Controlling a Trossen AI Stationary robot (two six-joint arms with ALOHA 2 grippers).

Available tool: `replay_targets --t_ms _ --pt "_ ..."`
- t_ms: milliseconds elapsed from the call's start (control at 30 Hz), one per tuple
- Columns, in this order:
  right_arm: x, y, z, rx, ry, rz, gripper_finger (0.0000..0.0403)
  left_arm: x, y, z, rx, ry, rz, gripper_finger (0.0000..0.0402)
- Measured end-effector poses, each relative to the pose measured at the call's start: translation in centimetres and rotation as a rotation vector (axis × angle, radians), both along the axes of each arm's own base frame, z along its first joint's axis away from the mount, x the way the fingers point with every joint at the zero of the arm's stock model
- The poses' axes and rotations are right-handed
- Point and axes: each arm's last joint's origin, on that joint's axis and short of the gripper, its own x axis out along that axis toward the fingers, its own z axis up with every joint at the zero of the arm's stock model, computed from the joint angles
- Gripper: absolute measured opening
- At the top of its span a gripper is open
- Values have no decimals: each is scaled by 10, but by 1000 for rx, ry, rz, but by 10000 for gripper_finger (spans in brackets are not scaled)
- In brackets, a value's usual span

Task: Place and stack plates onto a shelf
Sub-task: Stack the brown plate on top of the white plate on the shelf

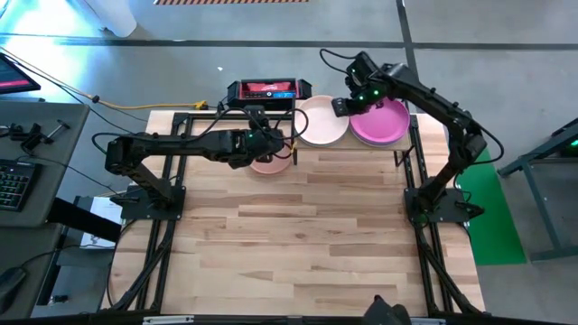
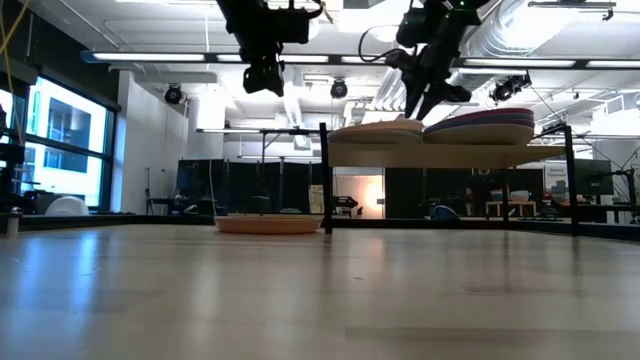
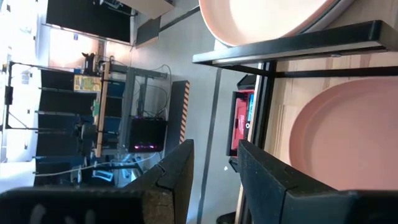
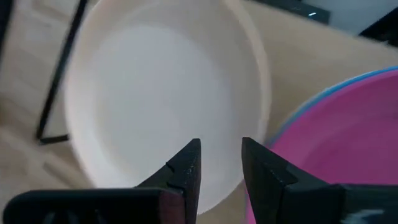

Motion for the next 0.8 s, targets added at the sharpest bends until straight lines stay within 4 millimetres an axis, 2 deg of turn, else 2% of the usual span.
replay_targets --t_ms 167,367,467,667,800 --pt "7 15 6 39 -56 59 94 -10 3 -8 -73 40 52 115" --pt "13 40 18 14 -83 150 94 -25 15 -26 -371 22 110 115" --pt "17 49 20 12 -90 185 94 -29 20 -37 -463 31 108 115" --pt "25 61 20 -8 -74 247 94 -42 24 -72 -594 152 58 115" --pt "28 67 19 -31 -57 257 94 -49 22 -99 -580 233 -21 115"
